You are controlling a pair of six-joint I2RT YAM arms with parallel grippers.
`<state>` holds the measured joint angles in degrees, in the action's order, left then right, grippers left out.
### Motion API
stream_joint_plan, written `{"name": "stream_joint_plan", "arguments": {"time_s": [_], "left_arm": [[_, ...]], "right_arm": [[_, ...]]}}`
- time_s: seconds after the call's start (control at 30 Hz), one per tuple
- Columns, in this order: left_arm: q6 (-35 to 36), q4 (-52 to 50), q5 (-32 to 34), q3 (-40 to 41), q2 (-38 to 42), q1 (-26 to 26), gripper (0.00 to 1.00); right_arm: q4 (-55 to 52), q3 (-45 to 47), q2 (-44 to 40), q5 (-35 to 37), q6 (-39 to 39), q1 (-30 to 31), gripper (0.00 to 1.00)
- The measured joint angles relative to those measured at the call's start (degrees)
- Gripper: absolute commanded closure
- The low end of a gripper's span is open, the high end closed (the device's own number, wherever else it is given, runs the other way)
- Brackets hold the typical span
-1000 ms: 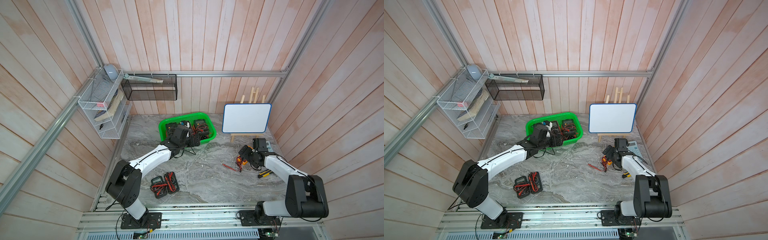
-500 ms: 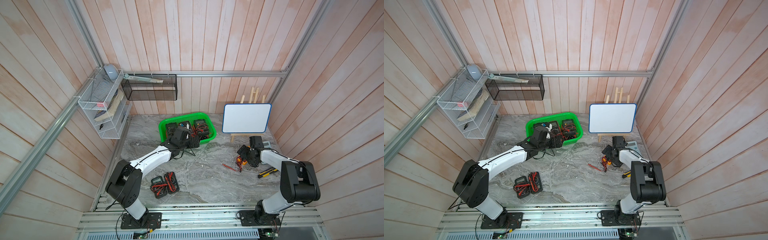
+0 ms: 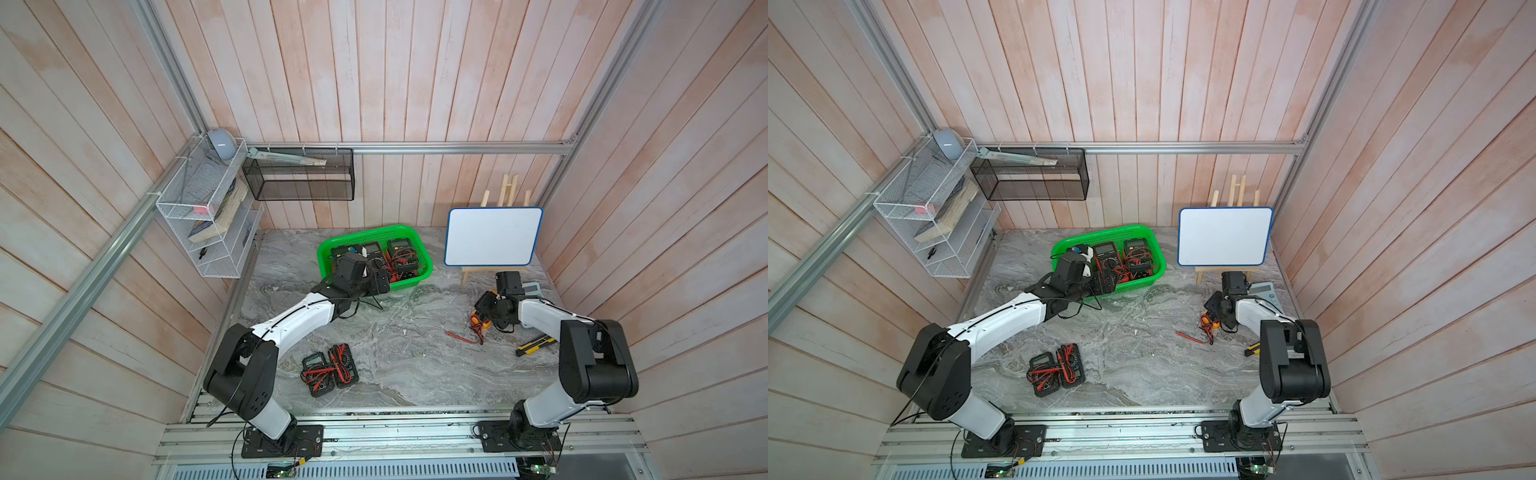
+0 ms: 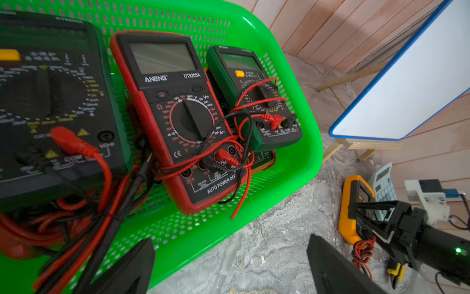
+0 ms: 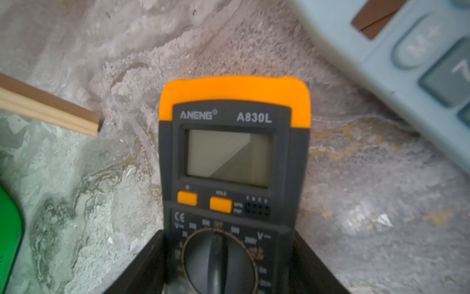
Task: Put the multimeter into the basket
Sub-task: Pick up the multimeter from the center of the board.
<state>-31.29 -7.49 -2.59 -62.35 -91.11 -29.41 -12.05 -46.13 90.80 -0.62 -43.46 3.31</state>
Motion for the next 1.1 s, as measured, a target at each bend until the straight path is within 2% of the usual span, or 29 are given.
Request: {"name": "stream_joint_plan", "arguments": {"time_s": [0.2,0.4,0.6,0.87,1.1], "left_arm": [[-0.02,0.48,-0.13,0.48,1.86,2.12,0.00],[-0.02,1.05,-0.13,1.66,2.95,2.89,0.00],[0.00,0.90,-0.15,2.27,3.15,3.69,0.00],[0.24,0.61,-0.11,2.27,4.81,5.49,0.00],[0.81,-0.02,-0.09,2.27,6.60,9.35,0.00]], "right_arm": [[-0.50,1.49,-5.29,-2.03,0.00,2.56,0.68],[-1.68,1.42,-12.07,-2.32,0.00,5.90,0.68],[-3.08,-0.50,-15.30,-3.58,0.24,10.49,0.68],[-5.44,-9.44,-15.47,-5.38,1.90,17.75,0.68],[-5.53,-19.85,-13.42,-6.60,4.50,22.47,0.67]]}}
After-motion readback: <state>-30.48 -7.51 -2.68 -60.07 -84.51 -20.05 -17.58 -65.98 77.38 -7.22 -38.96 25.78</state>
